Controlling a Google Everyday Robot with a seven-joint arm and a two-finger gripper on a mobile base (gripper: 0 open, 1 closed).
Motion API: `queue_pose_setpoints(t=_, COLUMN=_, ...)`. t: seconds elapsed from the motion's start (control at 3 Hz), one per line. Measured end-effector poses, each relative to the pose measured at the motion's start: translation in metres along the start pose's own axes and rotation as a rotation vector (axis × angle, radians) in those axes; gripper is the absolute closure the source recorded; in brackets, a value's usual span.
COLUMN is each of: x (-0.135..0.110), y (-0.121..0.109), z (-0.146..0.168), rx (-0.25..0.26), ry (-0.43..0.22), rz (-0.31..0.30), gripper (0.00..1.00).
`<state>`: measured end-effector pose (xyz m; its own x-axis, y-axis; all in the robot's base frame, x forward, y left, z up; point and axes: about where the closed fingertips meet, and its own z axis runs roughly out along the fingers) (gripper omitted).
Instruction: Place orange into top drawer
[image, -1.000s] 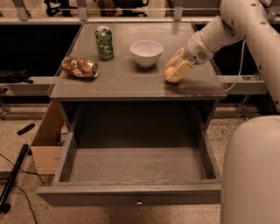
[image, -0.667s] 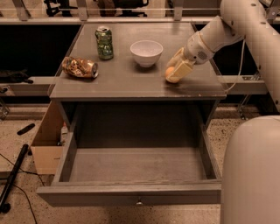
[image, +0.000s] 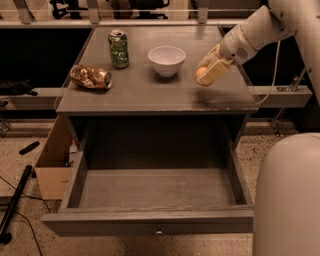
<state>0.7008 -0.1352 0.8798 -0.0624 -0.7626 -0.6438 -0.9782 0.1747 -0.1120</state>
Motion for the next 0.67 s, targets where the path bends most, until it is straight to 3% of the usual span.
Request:
queue_pose_setpoints(t=0.33, x=-0.003, y=0.013, z=-0.064, rx=0.091, ry=-0.053, rz=0.000, gripper=1.00)
queue_pose_setpoints(t=0.67, x=0.010, y=0.053, z=-0.098, rx=0.130, ry=-0.084, rz=0.028, gripper=1.00)
